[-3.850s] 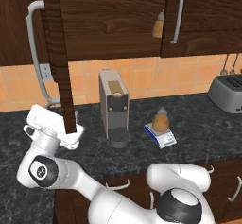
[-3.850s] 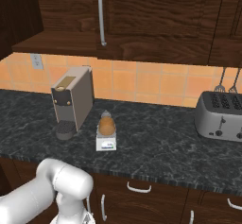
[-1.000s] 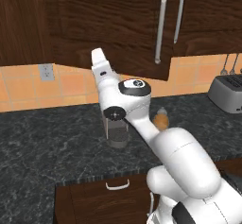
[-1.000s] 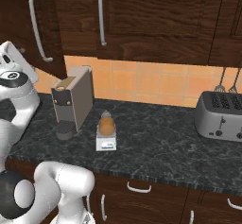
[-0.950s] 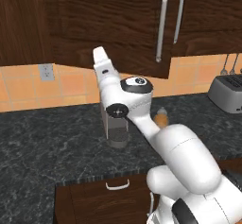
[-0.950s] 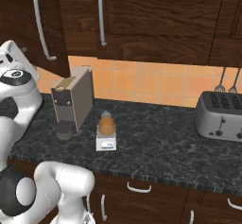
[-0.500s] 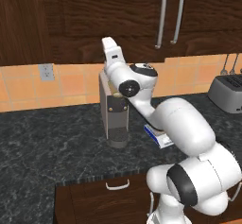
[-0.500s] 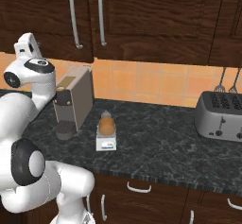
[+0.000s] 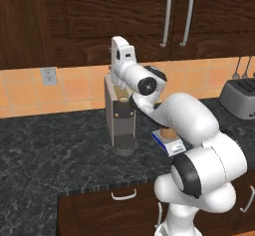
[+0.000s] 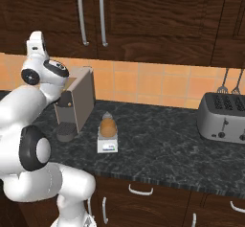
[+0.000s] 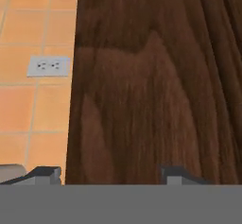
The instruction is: Pick the honey bottle and place it on the digital scale for weighing, and close the cabinet.
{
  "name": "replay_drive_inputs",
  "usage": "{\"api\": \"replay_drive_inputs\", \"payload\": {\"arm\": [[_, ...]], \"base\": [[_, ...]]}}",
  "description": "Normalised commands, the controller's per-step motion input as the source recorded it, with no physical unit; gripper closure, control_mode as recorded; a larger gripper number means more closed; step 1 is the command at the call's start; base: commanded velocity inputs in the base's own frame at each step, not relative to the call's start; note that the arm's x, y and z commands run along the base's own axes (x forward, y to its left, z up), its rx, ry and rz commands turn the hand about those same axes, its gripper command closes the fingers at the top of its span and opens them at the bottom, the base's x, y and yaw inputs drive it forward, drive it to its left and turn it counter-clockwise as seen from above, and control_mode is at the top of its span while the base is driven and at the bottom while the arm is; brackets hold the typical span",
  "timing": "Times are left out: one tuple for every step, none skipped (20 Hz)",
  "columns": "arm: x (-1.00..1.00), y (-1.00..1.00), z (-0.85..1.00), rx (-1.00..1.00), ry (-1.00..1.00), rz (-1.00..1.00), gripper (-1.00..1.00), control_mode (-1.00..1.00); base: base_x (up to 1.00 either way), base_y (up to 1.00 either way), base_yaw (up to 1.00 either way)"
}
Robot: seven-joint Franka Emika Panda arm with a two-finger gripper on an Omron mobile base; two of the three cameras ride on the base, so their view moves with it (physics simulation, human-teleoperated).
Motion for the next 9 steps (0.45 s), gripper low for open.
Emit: {"api": "replay_drive_inputs", "payload": {"arm": [[0.50, -0.01, 0.04, 0.07, 0.19, 0.03, -1.00, -1.00], [0.48, -0.02, 0.02, 0.07, 0.19, 0.03, -1.00, -1.00], [0.46, -0.02, 0.00, 0.07, 0.20, 0.03, -1.00, -1.00], [0.45, 0.00, 0.02, 0.06, 0.20, 0.03, -1.00, -1.00], [0.44, 0.00, 0.07, 0.06, 0.20, 0.01, -1.00, -1.00], [0.43, 0.00, 0.10, 0.06, 0.21, 0.01, -1.00, -1.00], [0.45, 0.00, 0.12, 0.06, 0.23, 0.01, -1.00, -1.00], [0.45, 0.00, 0.20, 0.07, 0.23, 0.00, -1.00, -1.00], [0.47, 0.00, 0.28, 0.05, 0.27, 0.00, -1.00, -1.00]], "base": [[0.00, 0.00, 0.00], [0.00, 0.00, 0.00], [0.00, 0.00, 0.00], [0.00, 0.00, 0.00], [0.00, 0.00, 0.00], [0.00, 0.00, 0.00], [0.00, 0.00, 0.00], [0.00, 0.00, 0.00], [0.00, 0.00, 0.00]]}}
